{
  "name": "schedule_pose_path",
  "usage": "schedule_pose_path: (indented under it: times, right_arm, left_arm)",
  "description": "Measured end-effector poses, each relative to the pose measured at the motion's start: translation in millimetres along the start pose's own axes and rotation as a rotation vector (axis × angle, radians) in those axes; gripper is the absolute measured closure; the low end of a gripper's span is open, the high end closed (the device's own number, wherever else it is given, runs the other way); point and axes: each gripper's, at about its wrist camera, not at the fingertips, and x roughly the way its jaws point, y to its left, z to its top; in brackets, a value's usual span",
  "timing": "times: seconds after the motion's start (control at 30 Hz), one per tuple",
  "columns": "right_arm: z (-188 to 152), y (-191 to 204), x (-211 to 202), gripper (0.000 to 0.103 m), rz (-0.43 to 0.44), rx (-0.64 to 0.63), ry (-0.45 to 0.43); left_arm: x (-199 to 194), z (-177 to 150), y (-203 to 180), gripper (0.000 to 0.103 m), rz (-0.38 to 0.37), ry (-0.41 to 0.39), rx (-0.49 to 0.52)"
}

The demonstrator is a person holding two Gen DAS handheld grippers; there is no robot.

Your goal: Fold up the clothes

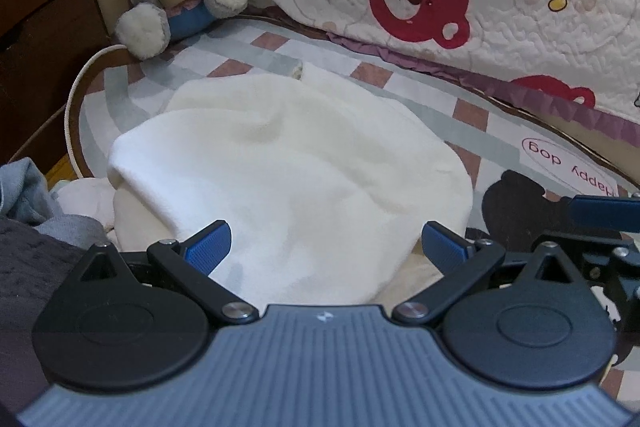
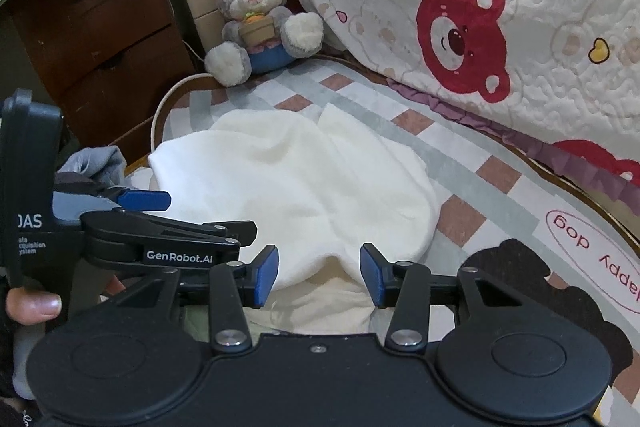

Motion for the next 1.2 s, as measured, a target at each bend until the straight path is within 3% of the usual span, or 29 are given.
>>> schedule_pose_path:
  times: [1.2]
  right_arm:
    - [-4.1,1.9,6.0,0.050,-0.020,-0.008,0.012]
  left_arm:
    - [5.1,-1.8,1.0,0.000,0.047,0.021,-0.002]
